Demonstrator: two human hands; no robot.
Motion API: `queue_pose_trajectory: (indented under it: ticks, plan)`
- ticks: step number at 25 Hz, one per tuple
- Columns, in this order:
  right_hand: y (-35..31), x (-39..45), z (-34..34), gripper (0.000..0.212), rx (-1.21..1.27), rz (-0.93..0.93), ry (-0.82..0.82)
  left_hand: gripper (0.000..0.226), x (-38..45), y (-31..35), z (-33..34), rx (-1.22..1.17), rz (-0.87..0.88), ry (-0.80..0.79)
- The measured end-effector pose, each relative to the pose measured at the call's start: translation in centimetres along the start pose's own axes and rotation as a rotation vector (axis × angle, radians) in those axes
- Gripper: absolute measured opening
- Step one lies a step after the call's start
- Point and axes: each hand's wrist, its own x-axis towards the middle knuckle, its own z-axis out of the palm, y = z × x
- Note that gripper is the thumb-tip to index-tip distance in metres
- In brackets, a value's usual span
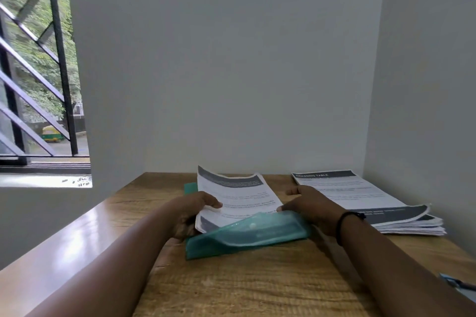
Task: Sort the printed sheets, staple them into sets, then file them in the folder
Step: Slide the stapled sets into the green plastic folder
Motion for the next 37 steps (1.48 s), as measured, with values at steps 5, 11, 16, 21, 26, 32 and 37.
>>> queue_pose_trajectory:
  ticks: [5, 11, 16, 21, 26, 32, 37]
  plan:
    - [-0.2, 0.3, -0.1, 0.034, 0.166, 0.039, 0.004, 0.027, 1.1, -0.3, 0.8, 0.029, 0.207, 0.206]
    - [-1.0, -1.0, 0.3, 0.050, 0.040, -0.112, 0.049, 0.031, 1.4, -0.1, 1.2, -0.121, 0.586, 0.343]
    - [-2.6, -2.4, 1.1, 0.073, -0.150, -0.608, 0.376, 0.031, 0.6, -0.3, 3.1, -0.411, 0.645, 0.230]
    - [-2.5, -2.5, 3.2, 0.048, 0.014, -0.915, 0.397, 0.019, -0.2, 0.4, 3.1, -0.691, 0.530, 0.079]
    - [-2.2, -2.7, 4.2, 0.067, -0.405, -0.992, 0.306, 0.022, -0.3, 0.2, 3.8, -0.663, 0.596, 0.105]
    - [-2.6, -2.9, 3.3, 0.083, -0.854, -1.175, 0.565, 0.047, 0.3, -0.8, 4.2, -0.421, 0.577, 0.142]
    - [-2.6, -3.1, 4.2, 0.060, -0.530, -0.862, 0.464, 0.044, 0.5, -0.7, 3.8, -0.376, 0.609, 0.216]
